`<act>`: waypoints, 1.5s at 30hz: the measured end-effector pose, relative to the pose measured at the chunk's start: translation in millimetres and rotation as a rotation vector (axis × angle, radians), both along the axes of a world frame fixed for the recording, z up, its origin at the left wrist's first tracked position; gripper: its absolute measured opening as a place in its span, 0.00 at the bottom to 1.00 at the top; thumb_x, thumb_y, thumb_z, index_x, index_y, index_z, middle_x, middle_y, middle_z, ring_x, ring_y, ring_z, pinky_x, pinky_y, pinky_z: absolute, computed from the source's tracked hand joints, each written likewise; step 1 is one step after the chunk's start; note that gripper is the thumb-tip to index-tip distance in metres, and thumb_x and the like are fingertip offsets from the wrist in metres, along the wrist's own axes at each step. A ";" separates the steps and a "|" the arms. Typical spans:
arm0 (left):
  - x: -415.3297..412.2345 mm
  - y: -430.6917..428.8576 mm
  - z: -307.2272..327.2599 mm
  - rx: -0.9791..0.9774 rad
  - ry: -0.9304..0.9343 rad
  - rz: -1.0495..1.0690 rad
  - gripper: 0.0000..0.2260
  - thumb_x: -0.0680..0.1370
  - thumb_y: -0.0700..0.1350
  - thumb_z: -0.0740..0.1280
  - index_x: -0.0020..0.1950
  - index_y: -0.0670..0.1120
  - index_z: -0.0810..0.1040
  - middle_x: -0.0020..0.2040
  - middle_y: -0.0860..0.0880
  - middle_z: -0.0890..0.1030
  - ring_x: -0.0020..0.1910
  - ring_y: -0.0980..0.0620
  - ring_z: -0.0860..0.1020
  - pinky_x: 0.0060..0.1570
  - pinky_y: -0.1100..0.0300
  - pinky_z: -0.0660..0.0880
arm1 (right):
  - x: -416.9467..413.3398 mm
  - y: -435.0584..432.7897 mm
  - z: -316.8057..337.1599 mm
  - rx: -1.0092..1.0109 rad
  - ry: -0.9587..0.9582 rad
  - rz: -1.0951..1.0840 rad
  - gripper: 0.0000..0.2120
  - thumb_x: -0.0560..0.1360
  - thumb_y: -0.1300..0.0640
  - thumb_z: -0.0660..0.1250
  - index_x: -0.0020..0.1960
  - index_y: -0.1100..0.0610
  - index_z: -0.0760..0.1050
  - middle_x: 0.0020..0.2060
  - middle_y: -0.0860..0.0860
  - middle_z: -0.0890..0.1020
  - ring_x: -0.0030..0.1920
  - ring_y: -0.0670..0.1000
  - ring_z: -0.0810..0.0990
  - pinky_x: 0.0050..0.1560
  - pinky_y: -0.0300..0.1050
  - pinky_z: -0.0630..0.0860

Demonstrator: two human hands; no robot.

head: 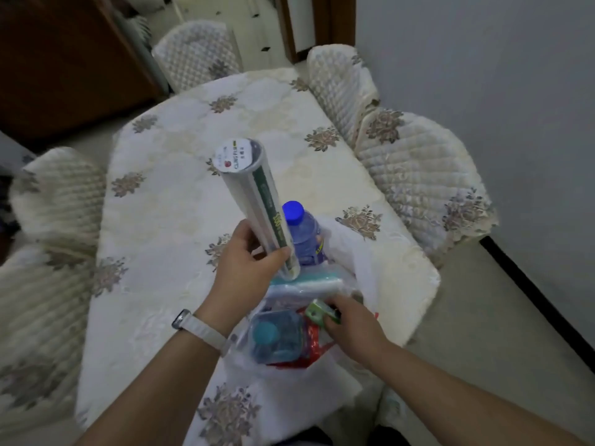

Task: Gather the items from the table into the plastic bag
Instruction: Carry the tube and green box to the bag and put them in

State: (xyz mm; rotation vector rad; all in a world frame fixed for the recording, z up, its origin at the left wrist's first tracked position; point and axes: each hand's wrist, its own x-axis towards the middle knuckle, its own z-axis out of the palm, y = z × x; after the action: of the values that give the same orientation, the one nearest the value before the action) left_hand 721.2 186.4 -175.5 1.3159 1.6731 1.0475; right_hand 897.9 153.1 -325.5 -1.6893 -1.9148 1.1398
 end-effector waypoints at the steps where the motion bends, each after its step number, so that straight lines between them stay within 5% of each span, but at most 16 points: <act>1: 1.9 -0.9 -1.8 -0.010 0.014 0.012 0.18 0.72 0.37 0.74 0.53 0.58 0.75 0.51 0.56 0.83 0.50 0.59 0.82 0.51 0.59 0.80 | 1.8 1.9 -2.8 0.014 -0.003 0.024 0.10 0.75 0.49 0.67 0.55 0.49 0.78 0.49 0.48 0.83 0.50 0.50 0.80 0.44 0.43 0.72; 8: 12.6 -5.8 -5.0 -0.027 0.211 -0.097 0.16 0.72 0.41 0.75 0.52 0.60 0.77 0.46 0.66 0.81 0.46 0.65 0.79 0.43 0.73 0.74 | 11.7 1.0 -21.6 0.069 -0.079 0.131 0.12 0.72 0.50 0.66 0.55 0.47 0.77 0.51 0.47 0.83 0.52 0.52 0.80 0.48 0.44 0.74; 13: 14.0 2.9 -9.2 0.026 0.406 -0.256 0.14 0.72 0.49 0.73 0.55 0.61 0.76 0.48 0.60 0.81 0.47 0.60 0.79 0.46 0.54 0.78 | 27.6 -3.5 -13.1 0.232 -0.148 0.153 0.08 0.74 0.50 0.64 0.47 0.53 0.77 0.43 0.49 0.80 0.44 0.53 0.79 0.37 0.45 0.72; 17: 13.9 5.3 -12.1 0.078 0.474 -0.355 0.19 0.73 0.49 0.73 0.60 0.64 0.72 0.50 0.59 0.80 0.48 0.58 0.78 0.46 0.53 0.77 | 49.7 1.6 -2.7 0.539 -0.244 0.027 0.10 0.69 0.52 0.64 0.46 0.57 0.78 0.42 0.52 0.78 0.40 0.54 0.78 0.31 0.46 0.75; 20: 10.1 9.5 -14.8 0.060 0.477 -0.384 0.19 0.72 0.49 0.74 0.60 0.63 0.73 0.50 0.59 0.81 0.47 0.59 0.79 0.47 0.54 0.77 | 58.3 15.3 -7.5 0.497 -0.445 0.060 0.19 0.64 0.52 0.73 0.54 0.57 0.77 0.52 0.56 0.77 0.46 0.58 0.77 0.34 0.48 0.75; 24: 4.9 14.4 -16.9 0.046 0.512 -0.443 0.16 0.73 0.51 0.74 0.58 0.61 0.74 0.49 0.60 0.81 0.46 0.61 0.78 0.44 0.60 0.75 | 64.9 31.0 -19.9 0.268 -0.608 0.112 0.17 0.71 0.48 0.68 0.57 0.54 0.72 0.51 0.54 0.75 0.47 0.58 0.76 0.36 0.48 0.72; 27: 3.4 17.1 -18.0 0.036 0.556 -0.496 0.16 0.74 0.53 0.73 0.59 0.61 0.74 0.50 0.60 0.81 0.46 0.62 0.78 0.45 0.61 0.76 | 71.9 38.2 -17.8 0.130 -0.531 0.008 0.04 0.76 0.55 0.61 0.45 0.55 0.69 0.44 0.54 0.76 0.48 0.59 0.77 0.39 0.49 0.71; 31: 2.3 24.3 -18.6 0.023 0.619 -0.579 0.17 0.74 0.55 0.72 0.61 0.61 0.72 0.48 0.59 0.79 0.45 0.58 0.78 0.45 0.56 0.77 | 77.2 30.1 7.9 0.105 -0.313 -0.265 0.13 0.74 0.56 0.63 0.34 0.54 0.62 0.30 0.49 0.70 0.33 0.52 0.71 0.30 0.46 0.61; 37: -0.1 28.9 -21.9 0.106 0.789 -0.663 0.15 0.75 0.55 0.69 0.60 0.62 0.70 0.44 0.59 0.73 0.42 0.55 0.74 0.35 0.62 0.66 | 74.6 -13.3 39.3 0.052 -0.035 -0.490 0.08 0.72 0.60 0.65 0.36 0.58 0.70 0.28 0.51 0.73 0.29 0.49 0.70 0.31 0.43 0.66; 41: -5.0 29.7 -27.7 0.097 0.739 -0.685 0.18 0.75 0.55 0.69 0.63 0.61 0.71 0.50 0.59 0.77 0.45 0.55 0.76 0.40 0.58 0.72 | 73.2 -28.3 38.4 0.047 -0.115 -0.550 0.06 0.71 0.57 0.67 0.37 0.55 0.71 0.31 0.49 0.75 0.33 0.51 0.74 0.32 0.44 0.67; 45: -7.2 25.8 -25.9 0.105 0.536 -0.648 0.19 0.73 0.53 0.72 0.62 0.61 0.73 0.51 0.59 0.79 0.47 0.57 0.77 0.47 0.53 0.77 | 57.5 -22.4 46.2 0.327 -0.199 -0.368 0.04 0.73 0.59 0.69 0.47 0.55 0.76 0.42 0.46 0.77 0.41 0.47 0.75 0.40 0.42 0.69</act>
State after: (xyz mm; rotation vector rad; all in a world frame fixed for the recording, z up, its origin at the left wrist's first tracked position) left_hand 714.0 212.2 -201.4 2.1502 1.3738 0.4168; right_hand 955.4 130.7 -279.3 -1.9107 -1.6841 0.5091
